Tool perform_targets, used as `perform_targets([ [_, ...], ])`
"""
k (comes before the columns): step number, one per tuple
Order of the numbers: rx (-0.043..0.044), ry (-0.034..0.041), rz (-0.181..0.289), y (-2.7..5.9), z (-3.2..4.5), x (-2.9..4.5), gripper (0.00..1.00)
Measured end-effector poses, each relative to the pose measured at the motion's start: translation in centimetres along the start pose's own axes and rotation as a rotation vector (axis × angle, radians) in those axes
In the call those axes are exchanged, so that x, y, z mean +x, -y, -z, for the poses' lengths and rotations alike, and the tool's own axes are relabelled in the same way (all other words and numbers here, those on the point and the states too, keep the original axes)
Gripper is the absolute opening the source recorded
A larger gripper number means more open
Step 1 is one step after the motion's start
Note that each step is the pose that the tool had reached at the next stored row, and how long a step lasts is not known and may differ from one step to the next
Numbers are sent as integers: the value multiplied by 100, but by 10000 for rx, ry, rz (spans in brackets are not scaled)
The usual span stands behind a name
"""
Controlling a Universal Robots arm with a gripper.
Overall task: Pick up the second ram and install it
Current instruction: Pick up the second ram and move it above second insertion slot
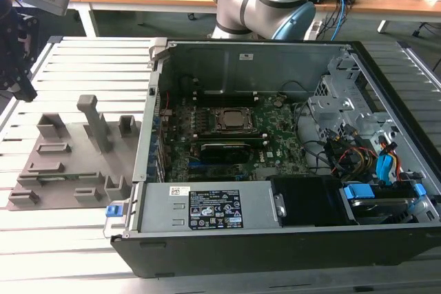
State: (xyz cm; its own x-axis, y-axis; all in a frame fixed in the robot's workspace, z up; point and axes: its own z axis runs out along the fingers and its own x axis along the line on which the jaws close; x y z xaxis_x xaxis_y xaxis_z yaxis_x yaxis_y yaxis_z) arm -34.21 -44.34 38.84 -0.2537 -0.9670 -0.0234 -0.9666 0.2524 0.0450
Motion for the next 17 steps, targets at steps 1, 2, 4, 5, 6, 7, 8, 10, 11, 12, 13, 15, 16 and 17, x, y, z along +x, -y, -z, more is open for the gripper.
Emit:
perform_targets([
  [1,-2,-6,139,0,0,0,11],
  [2,-5,-11,246,-1,0,0,11],
  [4,-10,-20,464,0,0,0,11],
  [5,-11,-24,507,0,0,0,11],
  [6,-13,-27,598,0,0,0,11],
  [7,-16,-33,722,0,0,0,11],
  [8,-18,-37,824,0,0,0,11],
  [10,-24,-48,1069,0,0,0,11],
  [11,-27,-53,1162,0,0,0,11],
  [12,-28,-56,1229,0,0,0,11],
  [13,-30,-59,1303,0,0,0,11],
  [15,-37,-73,1626,0,0,0,11],
  [16,-39,-77,1709,0,0,0,11],
  [17,-42,-82,1812,0,0,0,11],
])
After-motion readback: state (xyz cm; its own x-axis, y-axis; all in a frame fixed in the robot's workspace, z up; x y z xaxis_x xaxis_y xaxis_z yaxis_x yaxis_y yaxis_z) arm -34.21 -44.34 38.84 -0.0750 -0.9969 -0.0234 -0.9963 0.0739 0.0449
